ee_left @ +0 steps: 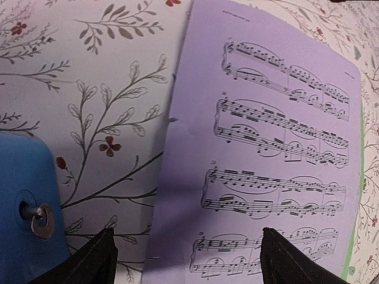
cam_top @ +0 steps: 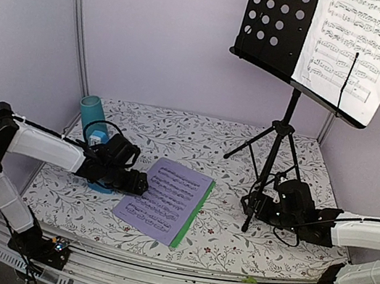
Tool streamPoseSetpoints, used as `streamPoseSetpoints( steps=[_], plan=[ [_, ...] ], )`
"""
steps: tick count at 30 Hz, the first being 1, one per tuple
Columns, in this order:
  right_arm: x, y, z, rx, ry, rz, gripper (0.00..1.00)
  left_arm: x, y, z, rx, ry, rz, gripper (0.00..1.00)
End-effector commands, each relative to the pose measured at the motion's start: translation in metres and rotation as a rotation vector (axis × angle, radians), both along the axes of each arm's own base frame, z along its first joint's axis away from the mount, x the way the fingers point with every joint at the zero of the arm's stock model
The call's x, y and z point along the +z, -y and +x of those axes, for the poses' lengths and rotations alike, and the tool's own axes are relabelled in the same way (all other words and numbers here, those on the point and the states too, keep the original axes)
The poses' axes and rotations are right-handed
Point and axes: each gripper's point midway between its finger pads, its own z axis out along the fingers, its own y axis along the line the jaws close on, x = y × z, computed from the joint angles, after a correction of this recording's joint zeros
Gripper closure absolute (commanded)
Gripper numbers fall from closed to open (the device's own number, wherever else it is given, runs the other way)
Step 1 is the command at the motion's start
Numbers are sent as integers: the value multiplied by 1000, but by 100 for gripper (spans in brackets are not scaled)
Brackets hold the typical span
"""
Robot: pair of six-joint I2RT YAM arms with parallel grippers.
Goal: Set up the instrument practice props
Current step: Adjust the sheet music.
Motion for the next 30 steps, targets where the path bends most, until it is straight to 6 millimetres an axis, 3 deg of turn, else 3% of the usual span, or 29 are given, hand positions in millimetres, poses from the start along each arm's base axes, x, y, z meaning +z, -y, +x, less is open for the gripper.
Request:
streamPoseSetpoints(
  steps=[1, 4, 8, 18, 30],
  plan=[
    [13, -1, 1, 17, 18, 2, 1, -8, -29, 6, 91, -18, -8, 15],
    [16, -1, 0, 19, 22, 10, 1, -11, -44, 11, 124, -28, -15, 15],
    [19, 1, -1, 16, 25, 13, 1, -10, -49, 17, 122, -25, -26, 15],
    [29, 6, -4, 10, 38, 24, 1, 4, 13, 16, -46, -27, -76, 19],
    [49, 11, -10, 20, 83, 50, 1, -15, 22, 40, -44, -53, 17, 28]
  ],
)
